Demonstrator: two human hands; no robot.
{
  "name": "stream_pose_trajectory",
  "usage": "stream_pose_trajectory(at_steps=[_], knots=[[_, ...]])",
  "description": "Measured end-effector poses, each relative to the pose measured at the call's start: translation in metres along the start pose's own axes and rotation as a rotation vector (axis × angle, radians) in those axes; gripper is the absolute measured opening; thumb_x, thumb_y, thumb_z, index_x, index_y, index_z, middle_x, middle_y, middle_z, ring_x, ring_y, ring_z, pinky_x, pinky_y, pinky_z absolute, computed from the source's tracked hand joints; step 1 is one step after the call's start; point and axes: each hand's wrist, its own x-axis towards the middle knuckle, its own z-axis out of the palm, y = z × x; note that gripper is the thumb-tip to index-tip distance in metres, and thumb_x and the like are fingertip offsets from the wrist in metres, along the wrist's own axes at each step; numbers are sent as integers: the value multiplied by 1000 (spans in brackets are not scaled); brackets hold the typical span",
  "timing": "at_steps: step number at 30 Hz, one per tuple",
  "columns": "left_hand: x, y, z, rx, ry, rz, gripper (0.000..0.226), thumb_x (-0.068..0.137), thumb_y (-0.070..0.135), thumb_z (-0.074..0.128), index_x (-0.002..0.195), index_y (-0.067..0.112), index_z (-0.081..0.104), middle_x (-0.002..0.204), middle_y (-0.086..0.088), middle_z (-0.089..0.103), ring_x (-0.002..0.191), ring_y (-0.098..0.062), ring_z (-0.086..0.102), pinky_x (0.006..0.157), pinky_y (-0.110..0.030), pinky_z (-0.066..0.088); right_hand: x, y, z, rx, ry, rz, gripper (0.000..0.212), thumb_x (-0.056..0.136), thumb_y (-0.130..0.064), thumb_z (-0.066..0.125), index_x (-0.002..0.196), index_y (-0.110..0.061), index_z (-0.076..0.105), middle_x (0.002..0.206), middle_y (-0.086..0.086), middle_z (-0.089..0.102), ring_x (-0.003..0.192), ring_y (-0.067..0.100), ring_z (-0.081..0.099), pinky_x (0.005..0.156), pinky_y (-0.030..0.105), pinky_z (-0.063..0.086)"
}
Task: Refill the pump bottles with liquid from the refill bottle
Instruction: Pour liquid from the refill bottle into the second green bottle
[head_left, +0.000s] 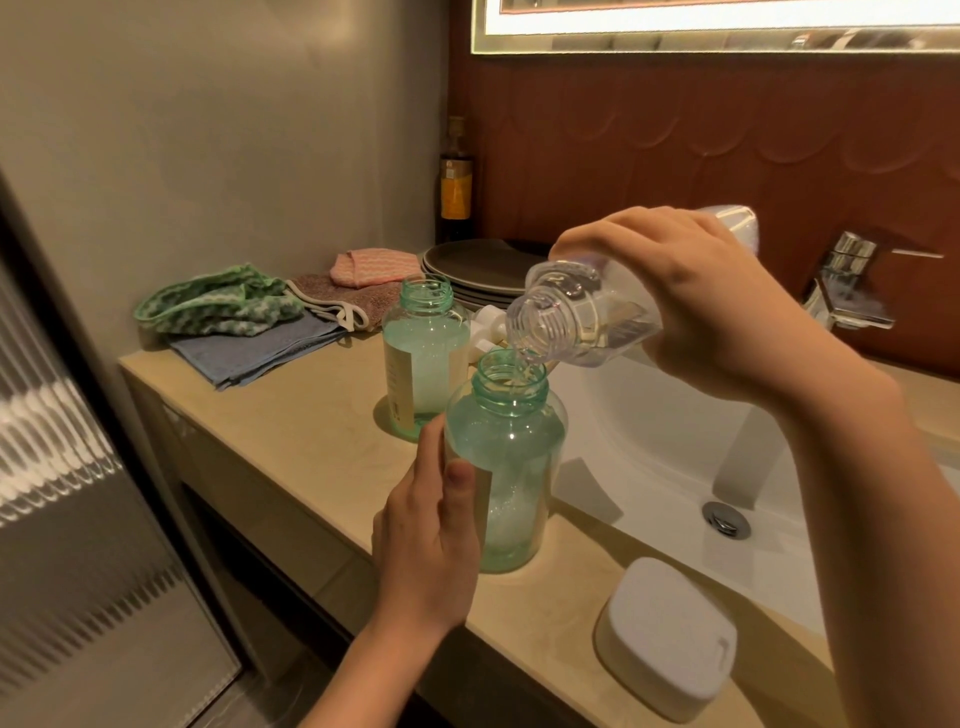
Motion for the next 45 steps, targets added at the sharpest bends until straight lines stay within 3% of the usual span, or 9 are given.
stream_pose_trajectory(at_steps=[4,8,12,17,20,26,31,43,45], knots=[[1,1,0,2,-21,-2,33,77,82,9,108,79,20,73,28,56,80,-9,54,64,-25,38,0,0,0,-13,5,-1,83,63,15,69,128,-30,44,123,2,55,113,26,50,92,31,26],[1,2,-1,-16,-47,-30,35,76,84,8,107,75,20,84,38,55,78,16,50,66,-19,38,0,-1,-1,-12,7,1,82,64,15,68,129,-29,45,124,2,55,114,26,49,93,31,25],[3,5,-2,2,-85,-62,34,72,87,4,105,84,14,94,50,49,87,26,46,73,-2,35,-1,-2,-2,-14,5,4,83,64,16,67,130,-29,44,125,1,55,115,25,48,94,31,24],[2,3,-2,1,-69,-42,37,72,87,5,108,84,14,84,31,58,81,13,52,74,-20,42,-1,-2,-3,-10,-2,6,84,63,17,66,130,-29,44,124,1,54,114,25,48,95,32,25],[2,1,0,7,-38,-20,33,75,84,8,106,79,20,72,29,55,70,12,48,64,-26,39,-1,-3,-3,-8,-5,6,83,63,17,66,129,-28,44,124,1,54,115,26,48,95,31,25],[1,1,0,-15,-27,-41,38,74,85,8,104,72,28,69,28,52,73,12,50,66,-22,37,-1,-3,-4,-1,-4,11,84,62,18,65,128,-28,45,124,1,55,115,25,47,93,30,24],[0,0,-1,-9,-38,-28,35,73,85,7,105,81,23,68,22,51,71,9,50,63,-25,37,-1,-3,-3,-8,-5,17,85,62,17,66,129,-29,43,124,0,54,114,25,46,94,30,24],[1,1,0,-12,-24,-10,33,77,82,9,107,75,23,69,26,54,74,5,53,61,-24,37,-1,-6,-5,-18,-8,28,85,61,18,66,130,-27,44,125,2,54,116,27,46,98,37,29],[2,1,-1,-13,-32,-17,34,77,83,9,106,77,25,70,28,54,71,10,51,61,-24,37,-1,-7,-6,-20,-10,29,84,61,17,66,130,-26,45,126,2,54,116,27,46,100,38,29]])
